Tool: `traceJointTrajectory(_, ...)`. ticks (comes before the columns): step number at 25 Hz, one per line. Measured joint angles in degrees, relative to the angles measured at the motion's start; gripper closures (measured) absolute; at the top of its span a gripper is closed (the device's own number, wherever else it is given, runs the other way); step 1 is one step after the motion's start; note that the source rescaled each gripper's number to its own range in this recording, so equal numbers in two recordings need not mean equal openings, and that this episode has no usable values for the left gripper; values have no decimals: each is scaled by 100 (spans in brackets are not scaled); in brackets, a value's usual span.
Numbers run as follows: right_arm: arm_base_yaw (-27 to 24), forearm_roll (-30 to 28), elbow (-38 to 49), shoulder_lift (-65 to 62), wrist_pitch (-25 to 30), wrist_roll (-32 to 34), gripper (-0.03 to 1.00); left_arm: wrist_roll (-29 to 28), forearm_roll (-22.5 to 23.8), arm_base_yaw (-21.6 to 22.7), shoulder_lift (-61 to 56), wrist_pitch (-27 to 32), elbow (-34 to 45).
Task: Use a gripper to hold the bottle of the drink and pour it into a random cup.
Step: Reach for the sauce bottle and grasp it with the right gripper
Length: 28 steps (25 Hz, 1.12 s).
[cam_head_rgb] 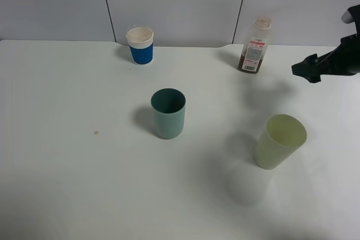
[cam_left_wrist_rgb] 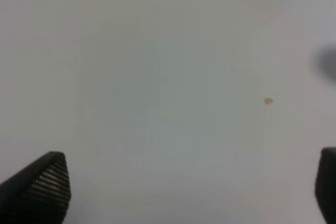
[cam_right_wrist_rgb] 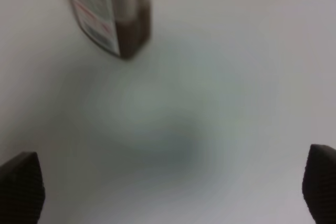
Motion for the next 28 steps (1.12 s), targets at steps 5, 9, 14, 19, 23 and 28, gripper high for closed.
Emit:
traceJointTrajectory(5, -48, -80, -266, 8, -565, 6, -3, 0, 0, 0, 0, 0, 0)
traceJointTrajectory(9, -48, -80, -552, 204, -631, 204, -3, 0, 0, 0, 0, -5, 0)
traceJointTrajectory(14, -48, -137, -844, 695, -651, 430, -3, 0, 0, 0, 0, -5, 0)
traceJointTrajectory(19, -48, -401, -1157, 1064, -707, 481, -3, 0, 0, 0, 0, -5, 0)
traceJointTrajectory(23, -48, -732, -1463, 1308, -714, 481, -3, 0, 0, 0, 0, -5, 0)
traceJointTrajectory(28, -48, -853, -1885, 1615, -840, 505, -3, 0, 0, 0, 0, -5, 0)
